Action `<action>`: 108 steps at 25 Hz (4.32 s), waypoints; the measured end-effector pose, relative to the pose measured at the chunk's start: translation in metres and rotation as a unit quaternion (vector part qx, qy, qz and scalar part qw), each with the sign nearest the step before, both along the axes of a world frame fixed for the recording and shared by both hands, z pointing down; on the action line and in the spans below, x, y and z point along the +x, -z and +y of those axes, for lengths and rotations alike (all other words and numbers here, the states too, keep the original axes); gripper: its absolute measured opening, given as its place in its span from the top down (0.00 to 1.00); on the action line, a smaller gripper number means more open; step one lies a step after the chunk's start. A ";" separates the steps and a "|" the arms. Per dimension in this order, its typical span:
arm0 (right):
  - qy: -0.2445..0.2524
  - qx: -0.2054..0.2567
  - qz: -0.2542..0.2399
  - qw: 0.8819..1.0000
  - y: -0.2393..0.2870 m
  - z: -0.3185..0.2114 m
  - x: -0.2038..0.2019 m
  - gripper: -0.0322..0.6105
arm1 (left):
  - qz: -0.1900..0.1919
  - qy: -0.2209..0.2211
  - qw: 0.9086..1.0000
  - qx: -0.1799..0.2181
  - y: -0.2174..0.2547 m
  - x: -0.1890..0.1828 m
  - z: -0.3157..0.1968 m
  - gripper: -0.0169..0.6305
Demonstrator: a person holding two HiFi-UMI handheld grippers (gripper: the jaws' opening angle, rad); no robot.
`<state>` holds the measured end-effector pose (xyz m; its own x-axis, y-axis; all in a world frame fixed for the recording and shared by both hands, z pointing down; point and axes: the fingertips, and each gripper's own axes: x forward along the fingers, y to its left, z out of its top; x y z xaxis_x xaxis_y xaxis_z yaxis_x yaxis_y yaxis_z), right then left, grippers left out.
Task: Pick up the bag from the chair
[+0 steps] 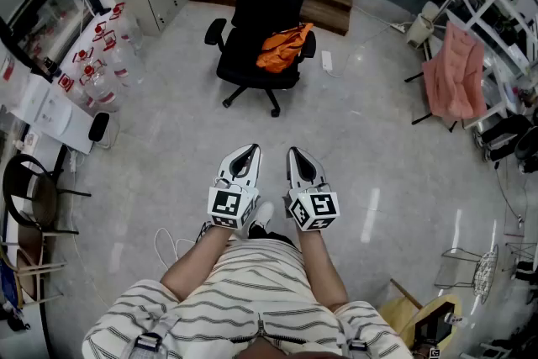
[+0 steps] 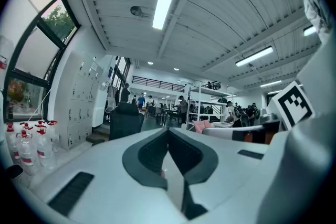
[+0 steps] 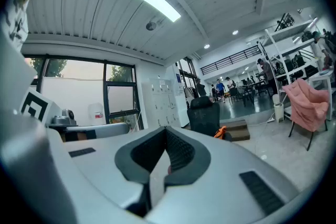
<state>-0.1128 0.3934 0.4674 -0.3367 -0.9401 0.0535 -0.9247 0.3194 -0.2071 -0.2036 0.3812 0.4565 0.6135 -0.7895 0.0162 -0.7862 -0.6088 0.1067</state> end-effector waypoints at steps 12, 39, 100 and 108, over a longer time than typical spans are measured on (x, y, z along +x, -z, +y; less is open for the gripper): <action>-0.002 0.009 -0.010 1.000 0.004 -0.014 -0.002 0.92 | -0.002 -0.007 1.000 0.001 -0.002 -0.001 -0.012 0.94; -0.005 0.029 -0.023 0.999 0.009 -0.126 0.076 0.92 | -0.017 -0.002 1.000 0.000 -0.011 0.072 -0.111 0.94; -0.040 0.020 0.026 0.999 0.021 -0.462 0.135 0.92 | 0.008 -0.066 0.998 -0.014 0.000 0.155 -0.467 0.94; -0.063 0.023 0.037 0.997 0.023 -0.496 0.143 0.92 | 0.013 -0.084 0.996 -0.014 0.001 0.165 -0.508 0.94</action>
